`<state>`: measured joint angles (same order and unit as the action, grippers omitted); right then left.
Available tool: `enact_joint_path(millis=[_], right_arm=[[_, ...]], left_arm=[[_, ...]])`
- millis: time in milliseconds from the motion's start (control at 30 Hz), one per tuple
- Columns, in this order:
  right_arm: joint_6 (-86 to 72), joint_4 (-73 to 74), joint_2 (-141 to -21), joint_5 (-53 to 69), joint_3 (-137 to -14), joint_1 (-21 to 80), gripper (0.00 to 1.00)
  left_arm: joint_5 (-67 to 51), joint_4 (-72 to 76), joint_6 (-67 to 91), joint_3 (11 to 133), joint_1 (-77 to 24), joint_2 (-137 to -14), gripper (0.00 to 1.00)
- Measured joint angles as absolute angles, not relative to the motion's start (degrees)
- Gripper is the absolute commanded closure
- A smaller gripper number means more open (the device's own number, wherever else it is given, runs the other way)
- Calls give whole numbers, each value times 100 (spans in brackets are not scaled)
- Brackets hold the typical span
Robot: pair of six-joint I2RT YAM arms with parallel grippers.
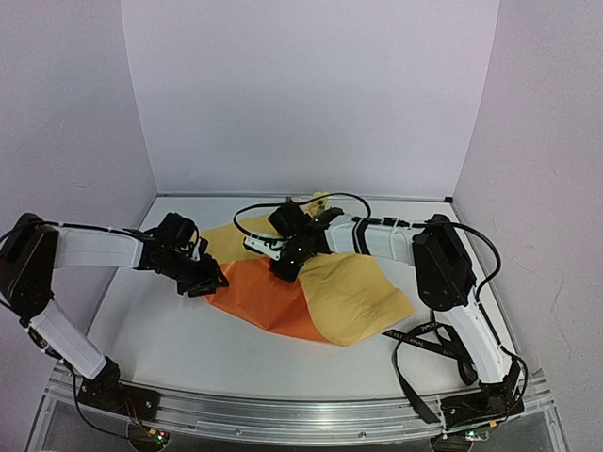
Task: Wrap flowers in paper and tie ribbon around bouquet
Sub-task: Fold the bottom corner of the flattened wrapping paper at the center of the board.
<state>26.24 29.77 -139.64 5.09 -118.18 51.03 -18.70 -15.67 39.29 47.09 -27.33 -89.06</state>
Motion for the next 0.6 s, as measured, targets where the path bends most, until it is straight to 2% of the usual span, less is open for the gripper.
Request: enact_joint_path(millis=[133,233,367,600], right_arm=[[2565,2969,-13929,631,-11693,5103,100],[2525,2957,-13897,701,-11691,5103,100],[2482,2953,-13823,739,-11690,5104,100],[2434,2944,-13744,784,-11683,5121,100]], left_arm=[[-1508,-1863,3866,5008,-2723,-7865,55],[-1276,-2088,3804,5593,-2562,-7723,56],[-1357,-2108,3739,6055,-2096,-8366,61],[-2083,-2112,3736,6026,-1490,-9979,66]])
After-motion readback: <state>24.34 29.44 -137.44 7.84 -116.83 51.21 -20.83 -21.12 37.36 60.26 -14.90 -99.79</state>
